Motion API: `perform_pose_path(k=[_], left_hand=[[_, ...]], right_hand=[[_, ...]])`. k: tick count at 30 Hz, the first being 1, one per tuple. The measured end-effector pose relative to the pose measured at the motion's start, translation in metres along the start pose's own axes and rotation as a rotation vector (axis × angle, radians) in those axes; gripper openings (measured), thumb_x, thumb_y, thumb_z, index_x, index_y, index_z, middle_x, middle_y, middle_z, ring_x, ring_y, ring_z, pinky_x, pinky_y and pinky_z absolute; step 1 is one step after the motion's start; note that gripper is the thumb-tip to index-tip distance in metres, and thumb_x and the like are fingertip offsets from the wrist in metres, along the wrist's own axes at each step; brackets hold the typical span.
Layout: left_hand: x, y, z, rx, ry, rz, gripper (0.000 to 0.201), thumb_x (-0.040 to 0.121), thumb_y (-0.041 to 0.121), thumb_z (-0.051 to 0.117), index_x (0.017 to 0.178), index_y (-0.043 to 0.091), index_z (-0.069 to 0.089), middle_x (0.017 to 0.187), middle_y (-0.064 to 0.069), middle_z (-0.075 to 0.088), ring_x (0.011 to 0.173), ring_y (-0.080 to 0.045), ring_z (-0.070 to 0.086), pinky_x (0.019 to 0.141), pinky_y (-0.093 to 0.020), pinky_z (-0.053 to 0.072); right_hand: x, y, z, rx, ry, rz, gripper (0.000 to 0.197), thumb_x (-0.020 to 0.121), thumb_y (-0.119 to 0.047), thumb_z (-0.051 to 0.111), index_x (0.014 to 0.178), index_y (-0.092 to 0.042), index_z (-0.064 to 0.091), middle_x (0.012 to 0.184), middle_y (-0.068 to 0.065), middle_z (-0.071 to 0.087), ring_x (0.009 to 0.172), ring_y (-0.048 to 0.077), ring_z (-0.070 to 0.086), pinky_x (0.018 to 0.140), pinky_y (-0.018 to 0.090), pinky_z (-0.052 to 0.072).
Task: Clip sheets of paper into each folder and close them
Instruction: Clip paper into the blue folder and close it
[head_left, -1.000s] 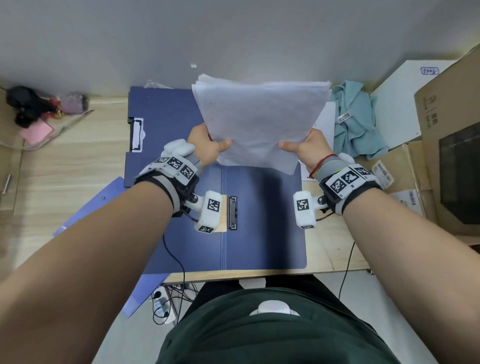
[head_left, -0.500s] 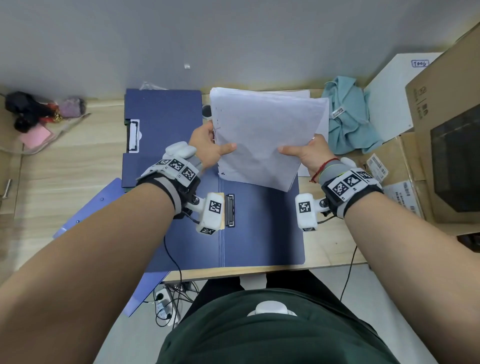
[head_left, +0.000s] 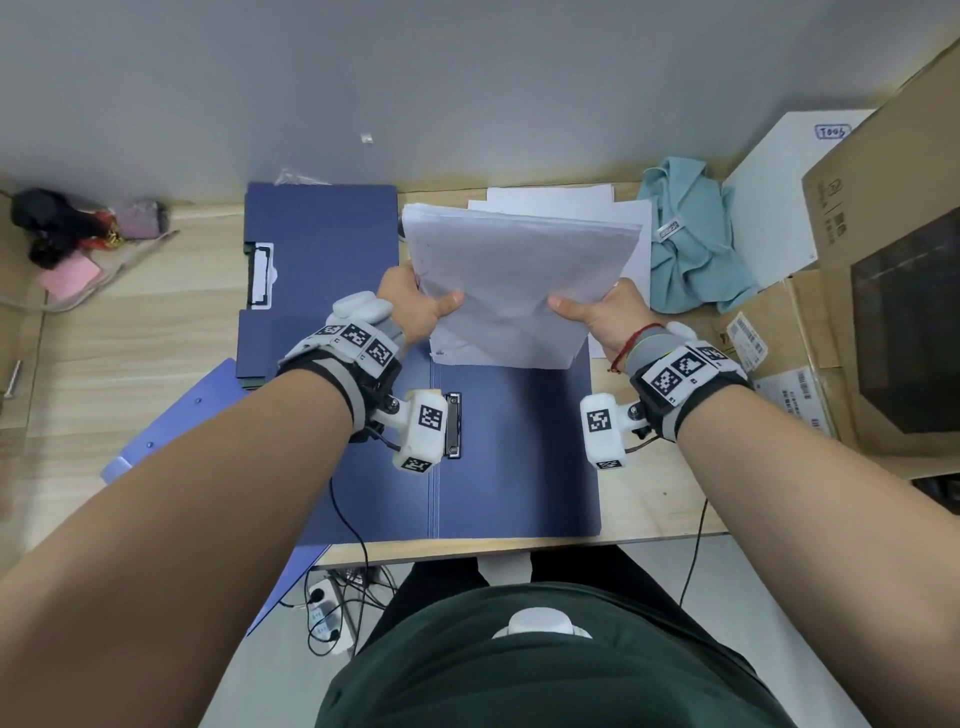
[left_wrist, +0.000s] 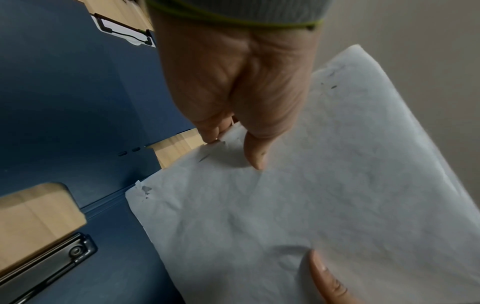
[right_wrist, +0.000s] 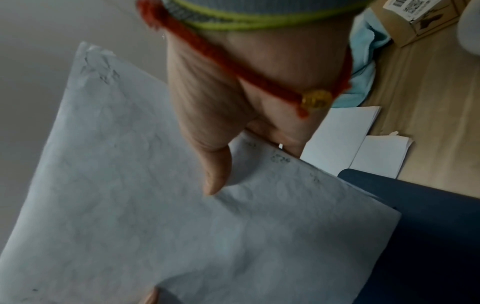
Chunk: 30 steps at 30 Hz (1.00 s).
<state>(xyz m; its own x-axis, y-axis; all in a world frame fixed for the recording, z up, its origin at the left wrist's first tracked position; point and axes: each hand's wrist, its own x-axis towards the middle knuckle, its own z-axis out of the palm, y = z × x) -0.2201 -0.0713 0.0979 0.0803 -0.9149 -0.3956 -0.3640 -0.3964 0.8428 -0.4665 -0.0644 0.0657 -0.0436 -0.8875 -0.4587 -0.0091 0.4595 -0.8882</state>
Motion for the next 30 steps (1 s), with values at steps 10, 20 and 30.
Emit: perform_pose_path(k=[10,20,30], left_hand=[[-0.004,-0.004,0.006,0.028,-0.013,-0.100,0.045,0.078,0.010,0.081,0.120,0.003,0.066,0.119,-0.010,0.069,0.109,-0.024,0.066,0.098,-0.038,0.051],[-0.017,-0.017,0.029,0.210,0.060,-0.170,0.037,0.086,0.021,0.074,0.116,0.002,0.064,0.113,-0.011,0.069,0.101,-0.025,0.064,0.092,-0.038,0.051],[-0.029,0.001,0.006,0.099,0.036,-0.105,0.073,0.067,0.060,0.073,0.117,0.008,0.064,0.112,-0.009,0.071,0.102,-0.029,0.068,0.092,-0.048,0.055]], right_hand=[[0.008,0.011,-0.014,-0.260,-0.137,0.014,0.040,0.080,-0.003,0.076,0.119,-0.004,0.066,0.117,0.008,0.069,0.103,0.018,0.066,0.098,0.030,0.049],[0.021,0.032,-0.026,-0.409,-0.130,0.010,0.031,0.083,-0.012,0.075,0.112,-0.004,0.070,0.109,0.009,0.072,0.102,0.023,0.068,0.096,0.037,0.052],[-0.001,0.006,-0.014,-0.322,-0.115,-0.008,0.017,0.087,-0.019,0.073,0.093,-0.003,0.069,0.082,0.002,0.069,0.064,0.008,0.064,0.064,0.023,0.053]])
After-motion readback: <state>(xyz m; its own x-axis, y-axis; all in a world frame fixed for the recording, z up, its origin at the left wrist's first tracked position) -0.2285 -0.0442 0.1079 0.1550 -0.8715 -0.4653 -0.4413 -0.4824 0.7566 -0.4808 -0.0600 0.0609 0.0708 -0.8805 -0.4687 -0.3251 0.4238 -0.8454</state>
